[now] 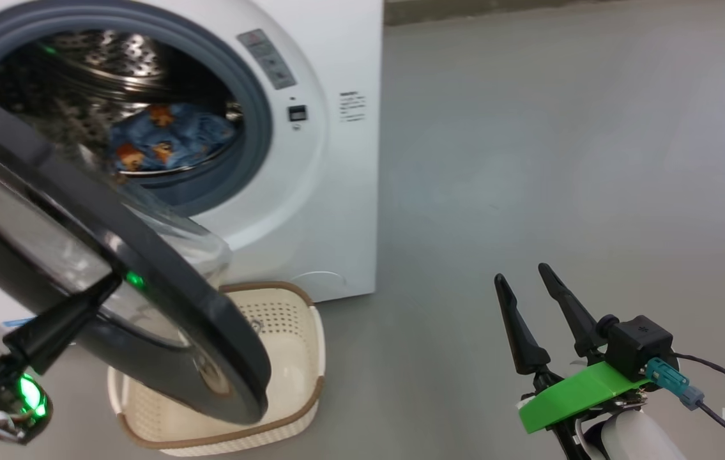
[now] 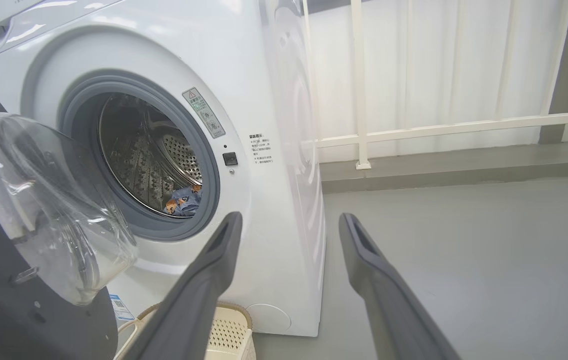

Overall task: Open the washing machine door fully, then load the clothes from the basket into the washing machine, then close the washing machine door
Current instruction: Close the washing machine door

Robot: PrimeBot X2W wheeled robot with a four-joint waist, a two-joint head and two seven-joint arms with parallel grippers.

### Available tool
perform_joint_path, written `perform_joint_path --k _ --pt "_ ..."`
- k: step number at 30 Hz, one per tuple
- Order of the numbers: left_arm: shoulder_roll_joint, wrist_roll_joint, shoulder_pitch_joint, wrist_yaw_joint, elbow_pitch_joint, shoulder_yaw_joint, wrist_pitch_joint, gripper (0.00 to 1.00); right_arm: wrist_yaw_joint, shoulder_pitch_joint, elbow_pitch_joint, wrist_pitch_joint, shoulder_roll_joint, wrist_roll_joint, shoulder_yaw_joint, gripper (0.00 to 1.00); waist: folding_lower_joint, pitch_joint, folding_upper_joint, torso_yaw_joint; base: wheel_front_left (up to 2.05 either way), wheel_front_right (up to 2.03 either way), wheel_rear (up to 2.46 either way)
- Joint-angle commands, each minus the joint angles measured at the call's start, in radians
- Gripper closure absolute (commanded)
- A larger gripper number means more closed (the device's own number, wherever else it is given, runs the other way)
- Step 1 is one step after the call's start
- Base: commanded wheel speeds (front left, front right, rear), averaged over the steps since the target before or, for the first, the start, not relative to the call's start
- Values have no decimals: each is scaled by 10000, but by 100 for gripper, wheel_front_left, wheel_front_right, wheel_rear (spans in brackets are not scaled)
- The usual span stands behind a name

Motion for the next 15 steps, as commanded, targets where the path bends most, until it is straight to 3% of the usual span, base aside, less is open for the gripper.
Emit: perform_joint_path --k 1,7,15 --pt "267 120 -660 -29 -204 372 -100 100 56 -88 -336 -93 60 23 171 0 0 310 -1 -492 0 0 0" --pt "266 250 -940 -125 68 406 -268 100 56 -48 -494 -93 60 44 81 0 0 454 -1 -617 0 0 0" --pt "197 341 -1079 -310 226 352 -325 100 56 -65 -474 -93 60 36 46 0 0 385 -1 -257 0 0 0"
